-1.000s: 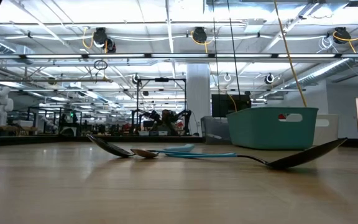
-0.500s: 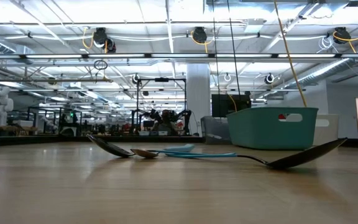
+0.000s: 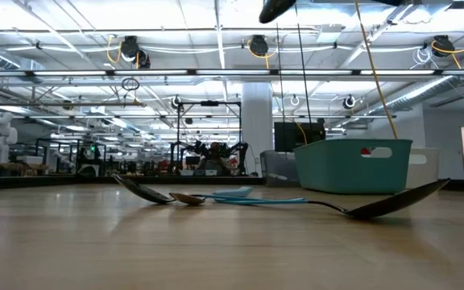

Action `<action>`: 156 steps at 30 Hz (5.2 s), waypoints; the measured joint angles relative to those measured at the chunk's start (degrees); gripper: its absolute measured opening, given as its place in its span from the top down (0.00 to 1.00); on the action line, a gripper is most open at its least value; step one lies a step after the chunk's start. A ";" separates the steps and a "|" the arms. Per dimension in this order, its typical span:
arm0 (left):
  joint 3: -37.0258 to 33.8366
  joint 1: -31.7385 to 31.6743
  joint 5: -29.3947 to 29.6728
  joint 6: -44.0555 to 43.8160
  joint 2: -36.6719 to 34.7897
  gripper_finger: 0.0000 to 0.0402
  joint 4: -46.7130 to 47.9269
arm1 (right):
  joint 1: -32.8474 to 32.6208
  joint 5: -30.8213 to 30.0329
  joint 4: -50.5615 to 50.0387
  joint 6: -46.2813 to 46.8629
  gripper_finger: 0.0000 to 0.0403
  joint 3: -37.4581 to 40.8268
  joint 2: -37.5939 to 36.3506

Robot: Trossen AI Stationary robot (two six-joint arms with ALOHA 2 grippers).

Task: Sort silverware by color (type)
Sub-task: Put the blue spoon into the green bin

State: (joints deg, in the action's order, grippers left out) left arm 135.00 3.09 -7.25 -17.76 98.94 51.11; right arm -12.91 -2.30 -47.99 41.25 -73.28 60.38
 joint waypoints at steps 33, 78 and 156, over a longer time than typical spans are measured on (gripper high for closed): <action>-0.04 2.72 10.80 -9.35 2.36 0.48 13.50 | 1.26 -28.27 -41.40 -42.86 1.00 -21.62 14.26; -0.04 1.51 10.34 -5.37 2.33 0.48 19.39 | 13.65 -33.52 -10.89 -57.19 0.99 15.28 16.54; -0.02 2.35 10.79 -2.84 2.29 0.48 30.20 | 14.86 -5.28 -4.56 7.46 0.34 13.99 -1.44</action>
State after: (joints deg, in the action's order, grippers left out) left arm 134.98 5.44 3.54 -20.60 101.23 81.31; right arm 1.96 -7.57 -52.56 48.71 -59.29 58.94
